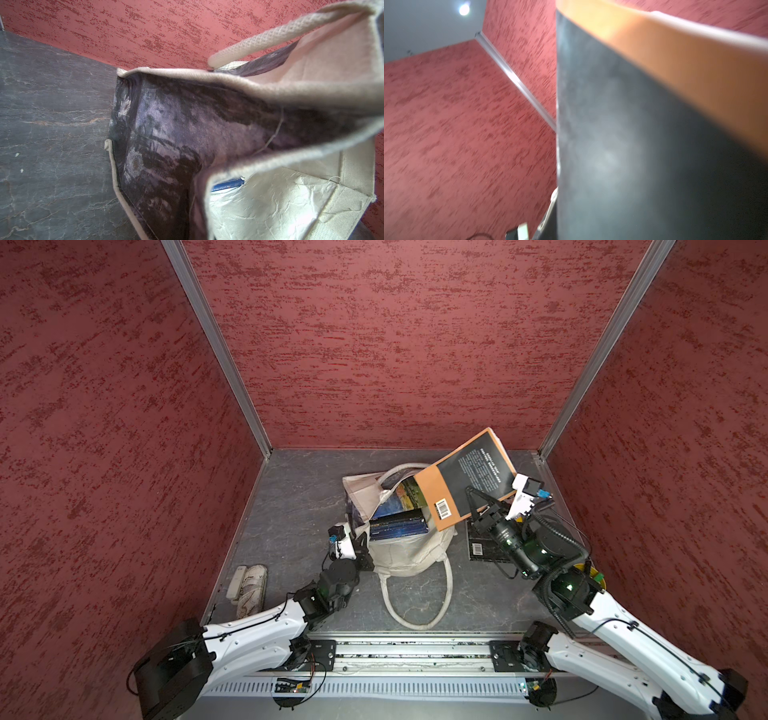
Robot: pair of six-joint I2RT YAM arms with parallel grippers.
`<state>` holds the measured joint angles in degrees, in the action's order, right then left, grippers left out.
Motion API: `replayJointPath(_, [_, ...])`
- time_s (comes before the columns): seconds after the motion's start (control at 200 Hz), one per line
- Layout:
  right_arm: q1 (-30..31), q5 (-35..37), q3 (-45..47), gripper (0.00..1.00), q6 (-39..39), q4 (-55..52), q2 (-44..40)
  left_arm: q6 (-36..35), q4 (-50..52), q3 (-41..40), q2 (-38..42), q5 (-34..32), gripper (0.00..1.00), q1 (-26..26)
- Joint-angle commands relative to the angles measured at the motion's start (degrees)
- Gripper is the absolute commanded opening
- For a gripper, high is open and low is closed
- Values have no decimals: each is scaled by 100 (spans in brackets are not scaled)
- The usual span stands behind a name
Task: Take out the books from the canvas bag
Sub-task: Place the book on the book.
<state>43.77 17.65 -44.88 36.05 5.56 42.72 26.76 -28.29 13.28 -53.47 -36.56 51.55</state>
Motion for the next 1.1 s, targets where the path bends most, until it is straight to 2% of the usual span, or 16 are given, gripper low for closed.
replayJointPath(0.0, [-36,1450,23,0,361,-10,-261,22,17,166,-34,-108,0,-13])
replayJointPath(0.286, [-270,3000,161,0,650,-1020,-954,23,43,175,-35,-168,0,-15])
replayJointPath(0.466, [-402,3412,469,0,906,-1500,-1320,28,43,193,-41,-158,0,-12])
replayJointPath(0.721, [-625,2694,1096,0,1460,-1588,-1130,49,43,193,-59,-145,0,-11])
replayJointPath(1.097, [-1273,1320,2371,0,2141,-305,-724,44,48,169,9,-168,0,-18])
